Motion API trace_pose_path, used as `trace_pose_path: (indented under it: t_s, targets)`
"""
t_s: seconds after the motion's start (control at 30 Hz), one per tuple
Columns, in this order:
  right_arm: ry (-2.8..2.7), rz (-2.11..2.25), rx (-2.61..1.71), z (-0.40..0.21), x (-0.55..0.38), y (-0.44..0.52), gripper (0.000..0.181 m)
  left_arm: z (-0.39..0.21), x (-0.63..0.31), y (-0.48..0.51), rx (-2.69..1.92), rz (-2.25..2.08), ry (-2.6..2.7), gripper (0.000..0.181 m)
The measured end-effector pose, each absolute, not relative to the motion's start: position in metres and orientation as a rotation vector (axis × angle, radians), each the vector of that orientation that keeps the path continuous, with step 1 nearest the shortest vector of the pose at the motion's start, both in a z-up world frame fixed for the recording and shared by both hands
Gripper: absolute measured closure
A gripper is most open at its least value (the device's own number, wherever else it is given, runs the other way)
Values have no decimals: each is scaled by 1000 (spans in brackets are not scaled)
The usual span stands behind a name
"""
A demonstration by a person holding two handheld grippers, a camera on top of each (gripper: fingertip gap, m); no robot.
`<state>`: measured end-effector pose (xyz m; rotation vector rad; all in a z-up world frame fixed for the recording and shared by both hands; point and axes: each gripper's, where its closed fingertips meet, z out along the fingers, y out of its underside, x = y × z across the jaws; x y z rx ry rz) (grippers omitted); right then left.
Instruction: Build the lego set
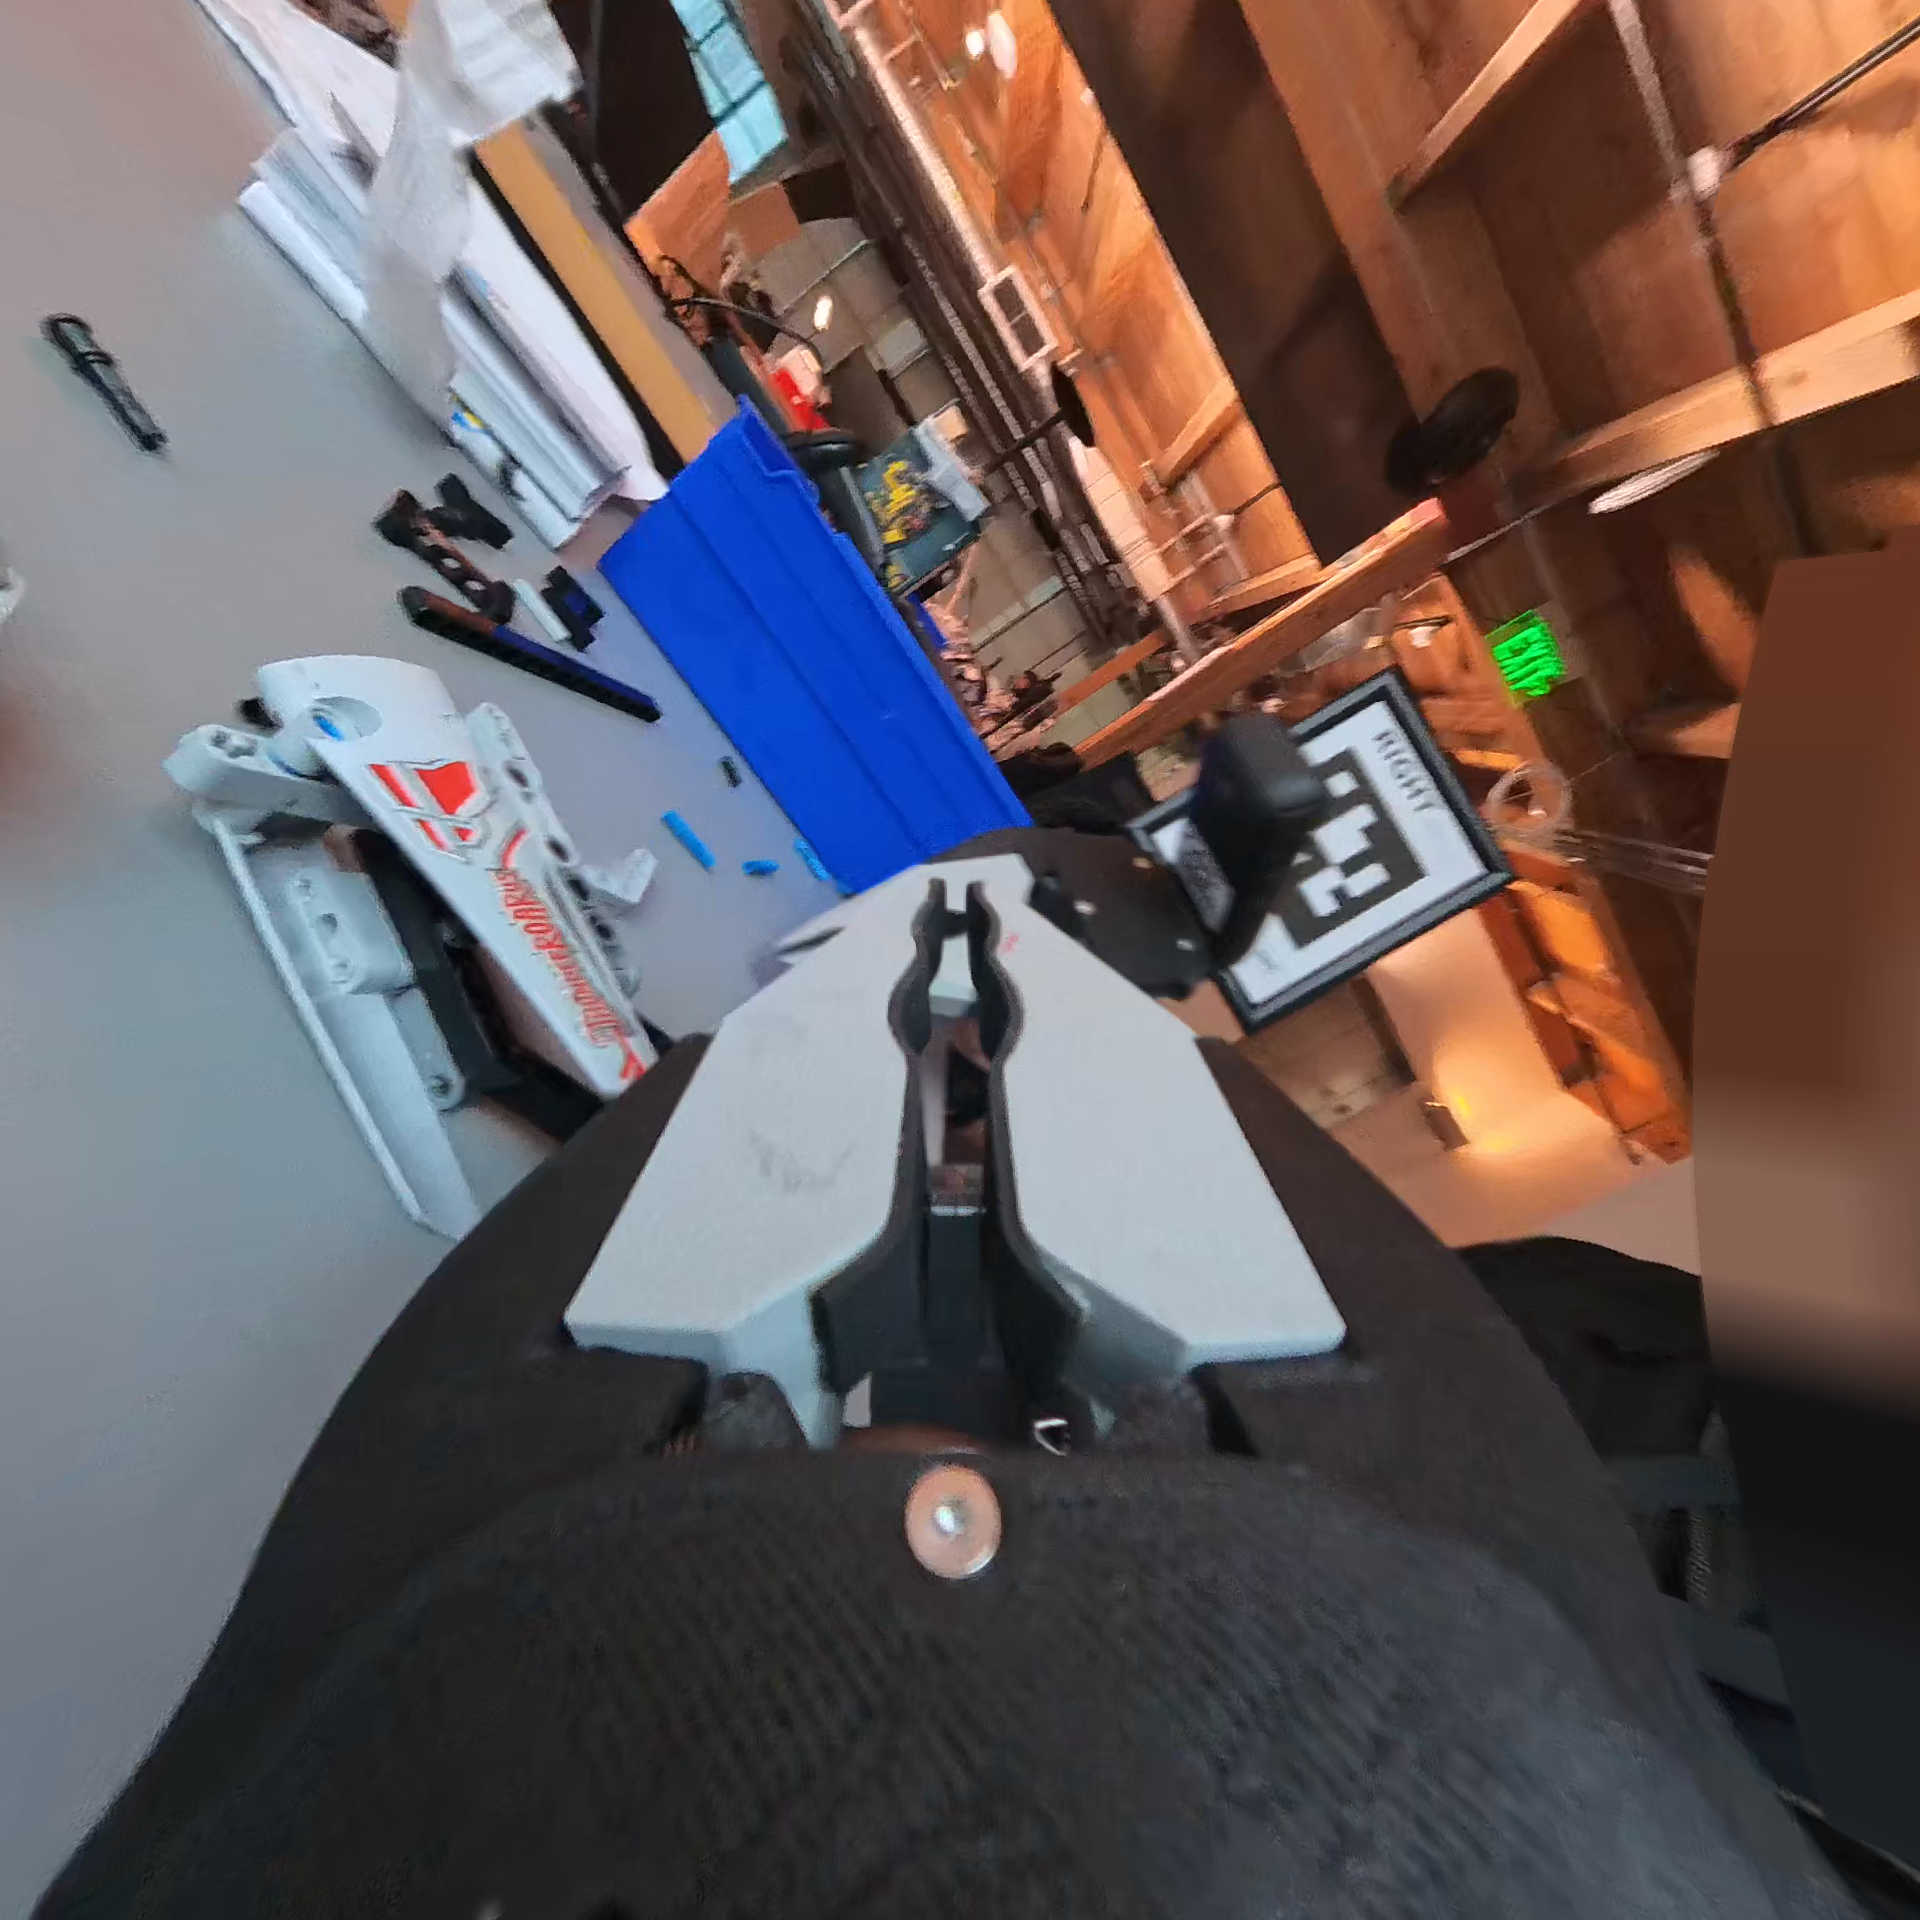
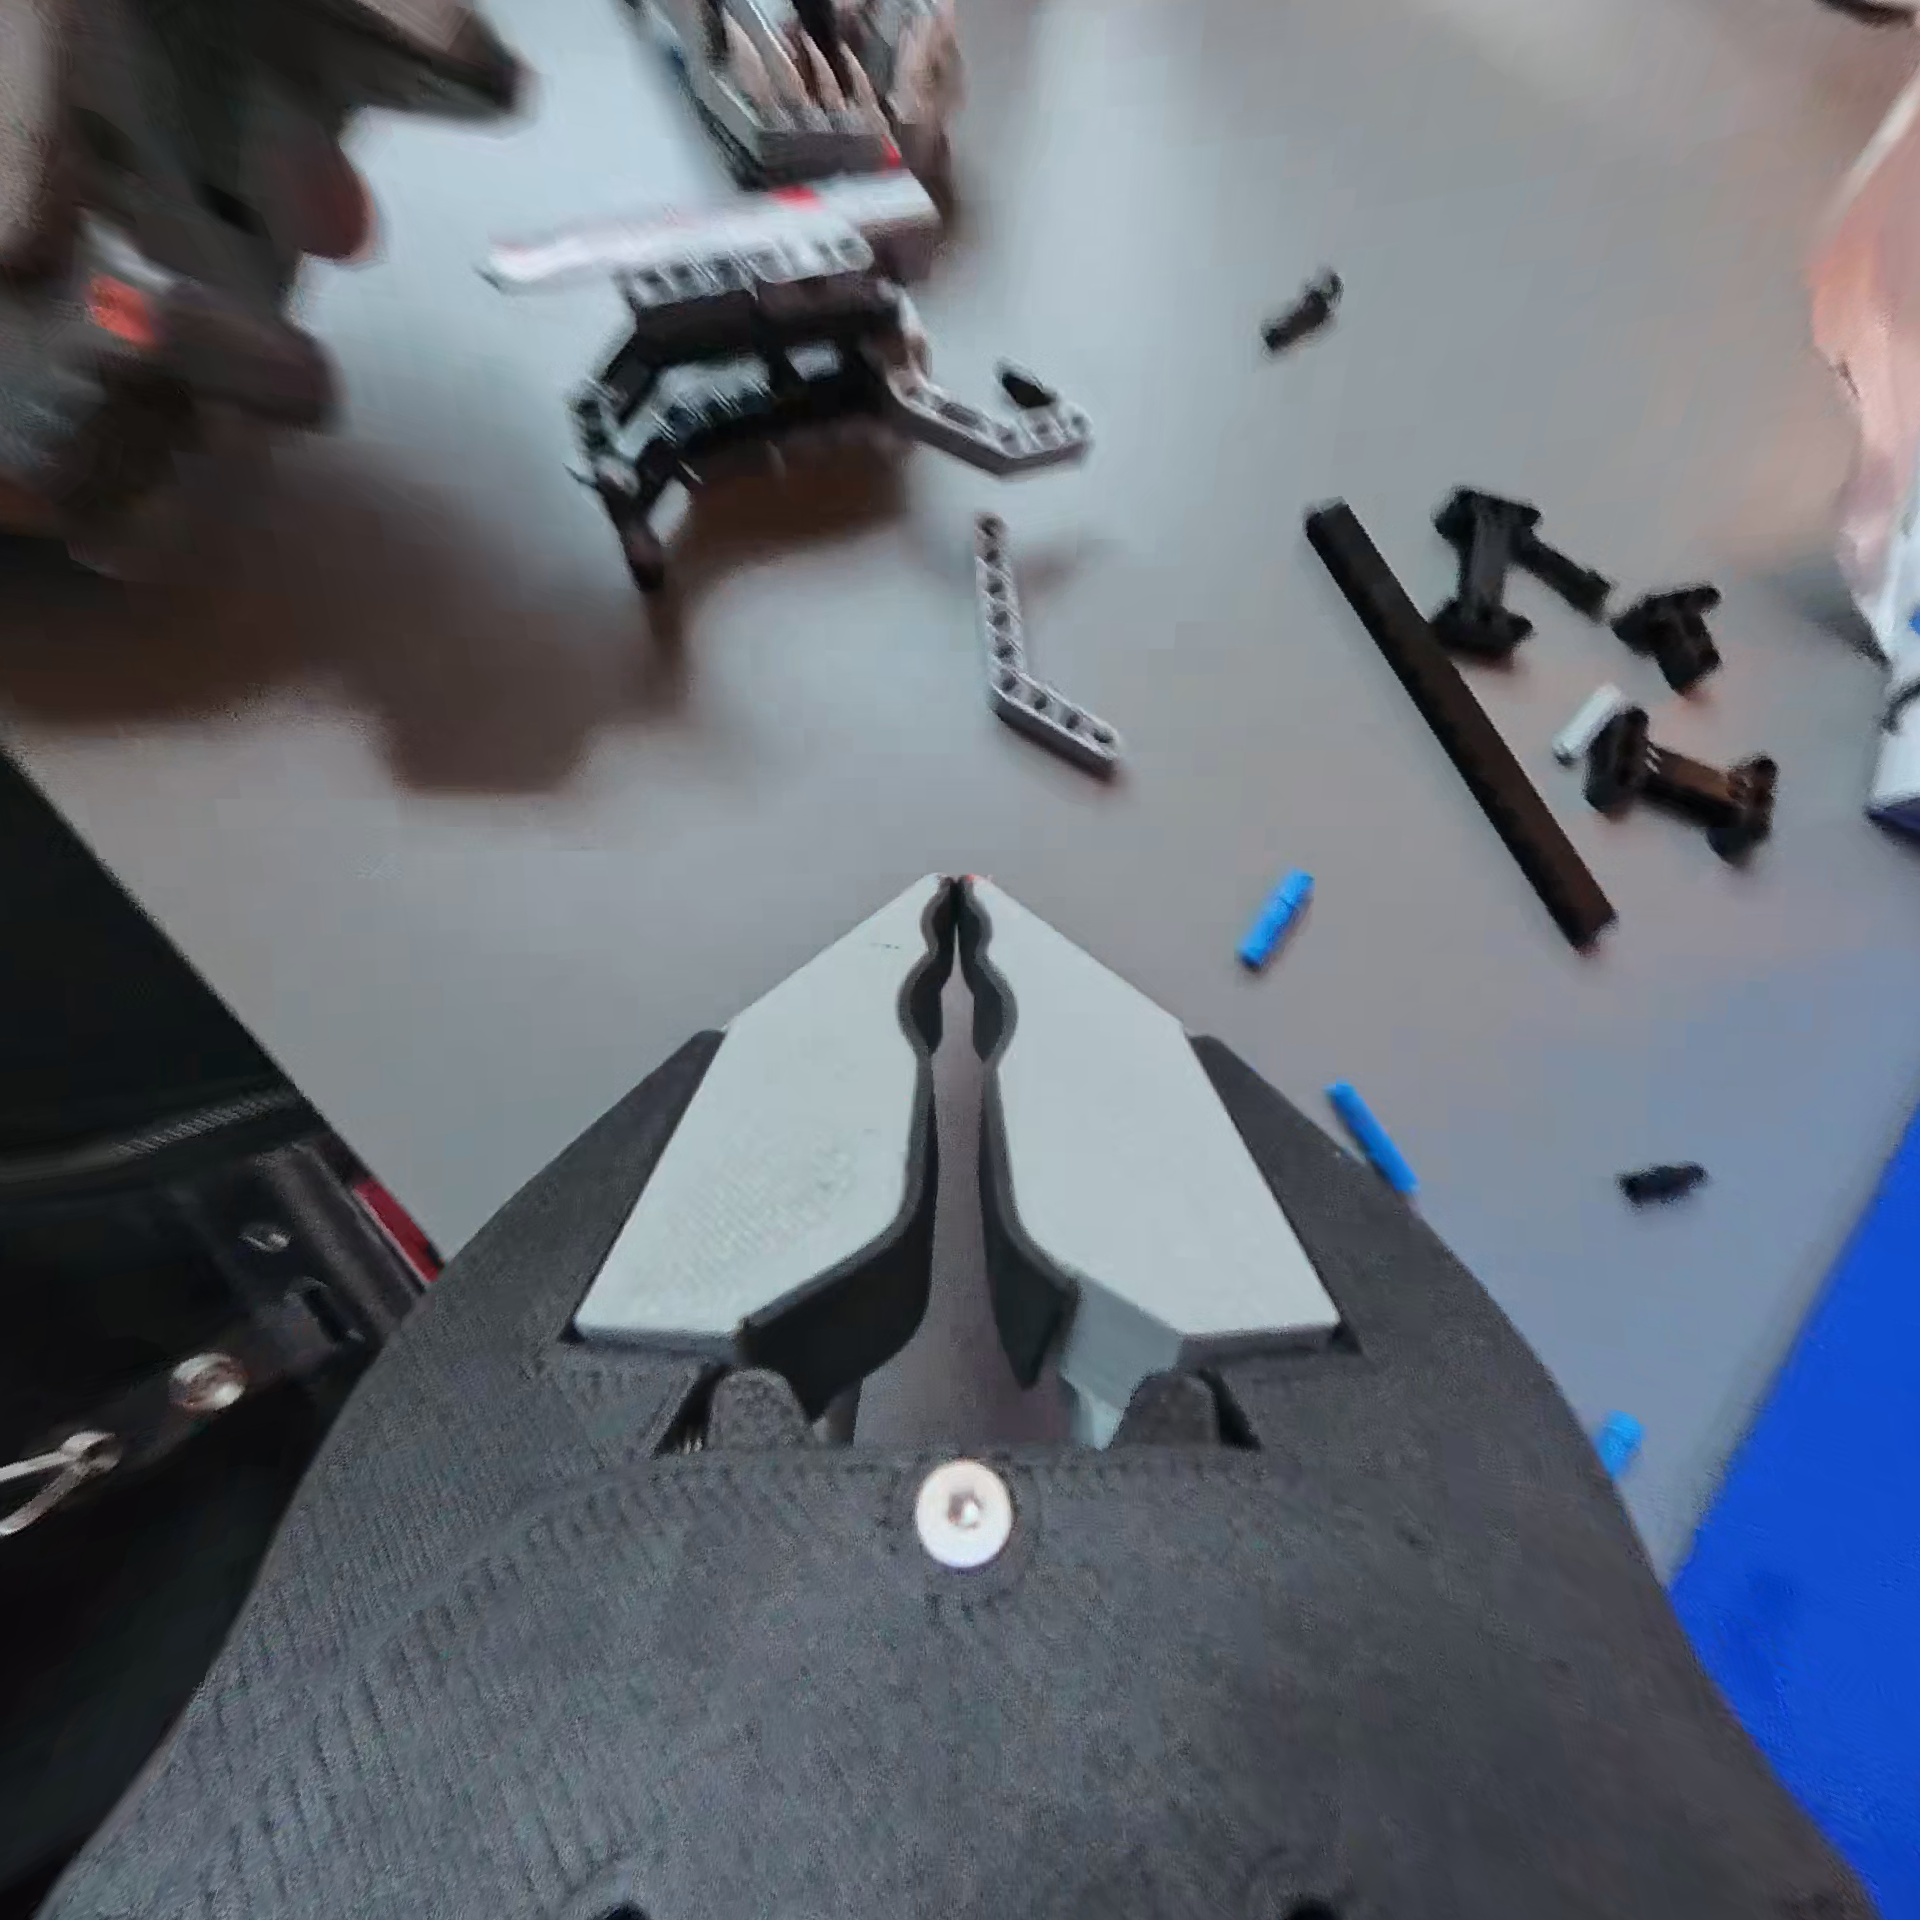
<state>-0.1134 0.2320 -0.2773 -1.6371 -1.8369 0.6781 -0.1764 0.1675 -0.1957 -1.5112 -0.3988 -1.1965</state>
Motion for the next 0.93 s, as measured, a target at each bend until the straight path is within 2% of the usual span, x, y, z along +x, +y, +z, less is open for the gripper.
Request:
trace_pose_path:
  t_s: [0.03, 0.27, 0.3, 0.33, 0.43, 0.67, 0.87, 0.93]
  targets:
    - [-1818, 718, -1623, -273, -118, 223, 181, -198, -179, 170, -1519, -1161, -412, 180]
    - [-1886, 765, -1508, -272, -137, 185, 164, -211, -192, 175, -1648, -907, -380, 180]
    - [-1907, 773, -1502, -274, -136, 182, 162, -219, -189, 175, -1723, -889, -348, 166]
    - [-1930, 796, -1498, -275, -136, 177, 161, -227, -189, 175, -1802, -868, -329, 135]
    - [-1946, 810, -1501, -281, -134, 172, 160, -224, -191, 175, -1800, -887, -294, 126]
    - [-2046, 933, -1383, -275, -124, 134, 154, -227, -214, 143, -1961, -614, -158, 129]
    - [-2084, 1157, -1448, -267, -125, 109, 135, -255, -199, 86, -2154, -454, 171, 139]
    - [-2099, 1182, -1452, -268, -129, 97, 124, -268, -196, 83, -2207, -394, 238, 140]
